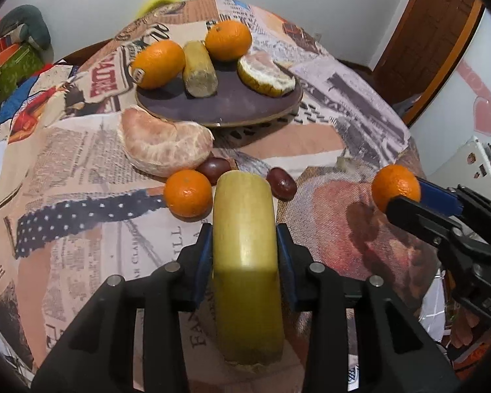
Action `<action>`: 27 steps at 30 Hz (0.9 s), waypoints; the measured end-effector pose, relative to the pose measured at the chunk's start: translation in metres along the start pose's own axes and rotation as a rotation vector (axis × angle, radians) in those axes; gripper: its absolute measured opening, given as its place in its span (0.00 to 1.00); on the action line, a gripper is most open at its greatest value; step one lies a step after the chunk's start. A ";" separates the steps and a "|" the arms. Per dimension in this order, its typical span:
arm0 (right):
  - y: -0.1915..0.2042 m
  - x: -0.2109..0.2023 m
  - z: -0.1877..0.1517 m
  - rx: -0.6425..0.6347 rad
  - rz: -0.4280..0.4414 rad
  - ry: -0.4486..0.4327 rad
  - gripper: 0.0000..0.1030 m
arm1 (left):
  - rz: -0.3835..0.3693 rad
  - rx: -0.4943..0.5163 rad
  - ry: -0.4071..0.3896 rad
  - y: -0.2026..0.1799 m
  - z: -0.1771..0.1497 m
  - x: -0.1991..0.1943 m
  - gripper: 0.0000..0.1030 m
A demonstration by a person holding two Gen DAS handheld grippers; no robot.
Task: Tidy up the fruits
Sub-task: 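Carry the yellow cylinder toward the plate with the left tool while the right tool sets the mandarin on it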
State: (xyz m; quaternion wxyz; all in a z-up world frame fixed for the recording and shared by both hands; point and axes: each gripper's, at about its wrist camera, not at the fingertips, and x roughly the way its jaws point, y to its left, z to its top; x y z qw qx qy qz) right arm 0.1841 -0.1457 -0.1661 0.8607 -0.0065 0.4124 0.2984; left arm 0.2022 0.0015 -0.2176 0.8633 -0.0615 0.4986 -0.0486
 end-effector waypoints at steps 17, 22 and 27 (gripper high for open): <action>0.000 -0.004 0.046 0.006 -0.004 -0.098 0.34 | -0.043 -0.028 -0.194 0.016 0.044 -0.066 0.36; 0.001 -0.004 0.062 -0.004 -0.007 -0.126 0.34 | -0.042 -0.040 -0.226 0.022 0.064 -0.066 0.36; -0.002 0.005 0.075 -0.006 -0.005 -0.135 0.34 | -0.034 -0.046 -0.255 0.030 0.082 -0.066 0.36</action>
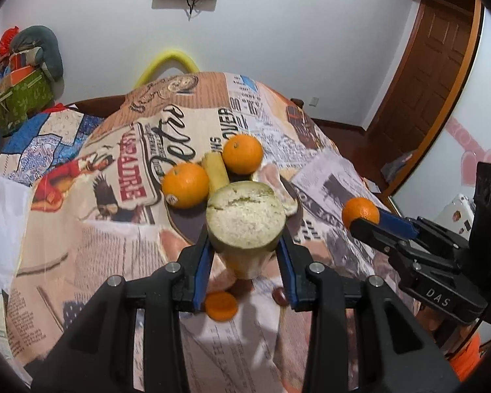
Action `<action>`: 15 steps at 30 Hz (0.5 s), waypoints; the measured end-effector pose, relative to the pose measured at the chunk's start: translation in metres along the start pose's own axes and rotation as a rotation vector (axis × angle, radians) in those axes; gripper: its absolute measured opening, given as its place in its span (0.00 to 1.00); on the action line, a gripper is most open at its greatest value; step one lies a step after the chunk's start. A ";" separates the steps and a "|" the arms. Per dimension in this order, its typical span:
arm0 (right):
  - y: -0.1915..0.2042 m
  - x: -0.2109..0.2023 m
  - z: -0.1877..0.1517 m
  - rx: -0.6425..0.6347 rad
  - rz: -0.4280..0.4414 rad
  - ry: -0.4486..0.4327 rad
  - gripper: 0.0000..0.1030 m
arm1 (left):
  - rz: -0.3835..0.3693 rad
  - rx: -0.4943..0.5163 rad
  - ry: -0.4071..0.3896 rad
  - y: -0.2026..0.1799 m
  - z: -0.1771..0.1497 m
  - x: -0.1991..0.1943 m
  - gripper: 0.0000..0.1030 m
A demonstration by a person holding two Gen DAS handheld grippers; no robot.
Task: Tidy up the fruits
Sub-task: 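Carry the yellow cylinder toward the plate with the left tool while the right tool sets the mandarin on it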
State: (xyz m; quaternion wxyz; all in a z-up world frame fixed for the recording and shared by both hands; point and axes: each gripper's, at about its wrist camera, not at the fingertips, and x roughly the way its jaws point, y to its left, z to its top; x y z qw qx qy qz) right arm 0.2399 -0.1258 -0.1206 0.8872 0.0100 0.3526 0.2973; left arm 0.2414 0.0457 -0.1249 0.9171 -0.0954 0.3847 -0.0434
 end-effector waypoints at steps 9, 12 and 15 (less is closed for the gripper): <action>-0.003 0.025 0.017 -0.012 0.003 0.005 0.34 | 0.050 0.022 -0.004 0.017 0.020 0.023 0.36; -0.005 0.038 0.020 -0.014 0.008 0.015 0.34 | 0.062 0.027 0.014 0.021 0.023 0.035 0.36; -0.007 0.050 0.022 -0.020 0.012 0.030 0.34 | 0.067 0.042 0.045 0.024 0.022 0.047 0.36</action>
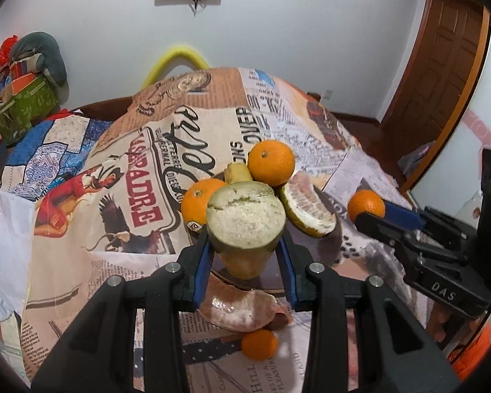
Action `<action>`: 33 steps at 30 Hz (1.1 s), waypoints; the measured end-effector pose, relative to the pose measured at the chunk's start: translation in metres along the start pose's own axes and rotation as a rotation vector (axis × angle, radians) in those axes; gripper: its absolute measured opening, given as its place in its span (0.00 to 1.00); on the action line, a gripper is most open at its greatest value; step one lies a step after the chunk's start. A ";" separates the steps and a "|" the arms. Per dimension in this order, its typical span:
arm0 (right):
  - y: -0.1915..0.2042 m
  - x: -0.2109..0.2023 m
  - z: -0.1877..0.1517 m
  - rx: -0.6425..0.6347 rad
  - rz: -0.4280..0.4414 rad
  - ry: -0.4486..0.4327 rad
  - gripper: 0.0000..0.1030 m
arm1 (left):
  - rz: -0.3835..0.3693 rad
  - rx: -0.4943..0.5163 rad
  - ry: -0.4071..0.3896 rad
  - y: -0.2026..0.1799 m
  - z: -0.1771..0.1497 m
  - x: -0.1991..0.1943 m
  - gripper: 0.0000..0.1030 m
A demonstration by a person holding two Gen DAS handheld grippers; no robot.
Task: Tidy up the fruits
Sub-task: 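Carry the yellow cylinder toward the plate with the left tool while the right tool sets the mandarin on it, then lower the yellow cylinder onto the dark plate with the left tool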
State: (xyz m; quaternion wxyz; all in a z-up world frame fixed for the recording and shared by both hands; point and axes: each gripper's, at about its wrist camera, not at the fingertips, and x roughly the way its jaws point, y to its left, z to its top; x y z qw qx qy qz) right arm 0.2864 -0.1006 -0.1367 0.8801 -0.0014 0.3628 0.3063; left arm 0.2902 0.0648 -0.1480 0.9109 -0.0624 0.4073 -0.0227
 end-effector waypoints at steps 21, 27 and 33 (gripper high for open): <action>-0.006 0.055 0.011 -0.061 0.003 0.081 0.34 | -0.032 0.006 0.073 -0.001 0.023 0.062 0.36; -0.011 0.073 0.015 -0.066 0.013 0.113 0.34 | -0.034 0.019 0.068 -0.003 0.027 0.075 0.36; -0.008 0.086 0.016 -0.096 0.021 0.141 0.34 | -0.035 0.035 0.055 -0.005 0.028 0.078 0.36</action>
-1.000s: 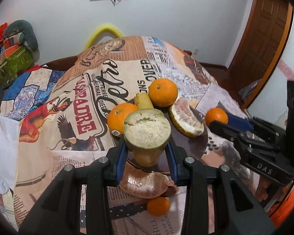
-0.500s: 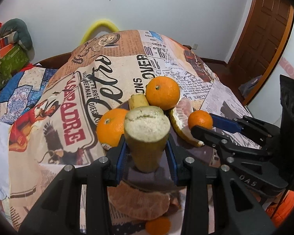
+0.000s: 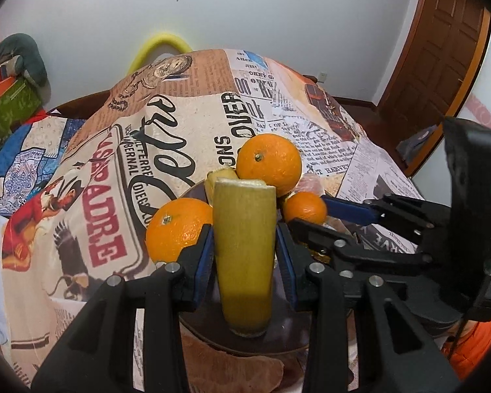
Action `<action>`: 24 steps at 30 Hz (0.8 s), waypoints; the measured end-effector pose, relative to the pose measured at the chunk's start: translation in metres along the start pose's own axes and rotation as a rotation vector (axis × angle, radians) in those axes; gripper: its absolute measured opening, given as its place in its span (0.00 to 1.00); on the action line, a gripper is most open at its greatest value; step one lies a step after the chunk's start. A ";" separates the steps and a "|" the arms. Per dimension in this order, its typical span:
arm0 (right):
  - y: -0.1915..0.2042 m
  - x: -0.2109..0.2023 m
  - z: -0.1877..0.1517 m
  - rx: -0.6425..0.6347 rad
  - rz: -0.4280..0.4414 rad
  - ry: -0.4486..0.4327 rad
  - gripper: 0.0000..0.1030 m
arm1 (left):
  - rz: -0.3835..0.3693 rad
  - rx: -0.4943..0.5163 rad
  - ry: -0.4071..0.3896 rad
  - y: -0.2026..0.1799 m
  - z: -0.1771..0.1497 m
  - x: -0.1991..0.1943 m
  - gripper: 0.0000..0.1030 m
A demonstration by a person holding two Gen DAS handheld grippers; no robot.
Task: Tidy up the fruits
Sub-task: 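Lower the yellow cylinder onto the dark plate with the left tool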
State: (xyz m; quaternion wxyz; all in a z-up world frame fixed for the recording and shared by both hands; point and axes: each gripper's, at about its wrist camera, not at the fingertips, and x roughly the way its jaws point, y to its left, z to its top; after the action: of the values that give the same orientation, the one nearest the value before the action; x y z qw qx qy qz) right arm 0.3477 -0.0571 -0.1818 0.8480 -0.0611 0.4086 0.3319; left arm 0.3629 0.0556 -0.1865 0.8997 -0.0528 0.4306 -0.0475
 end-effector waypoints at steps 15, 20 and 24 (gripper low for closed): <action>0.008 -0.026 -0.003 -0.015 -0.023 -0.027 0.41 | 0.011 -0.010 -0.062 -0.004 -0.009 -0.041 0.47; 0.014 -0.052 -0.013 -0.019 -0.036 -0.061 0.45 | 0.047 -0.016 -0.079 -0.003 -0.025 -0.060 0.59; 0.020 -0.066 -0.027 -0.016 -0.036 -0.075 0.49 | 0.068 -0.029 -0.035 -0.002 -0.045 -0.063 0.63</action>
State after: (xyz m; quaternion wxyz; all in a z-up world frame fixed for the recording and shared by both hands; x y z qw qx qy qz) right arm 0.2882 -0.0856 -0.1474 0.8680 -0.0626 0.3728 0.3220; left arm 0.2884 0.0596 -0.1662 0.9073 -0.0523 0.4170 -0.0098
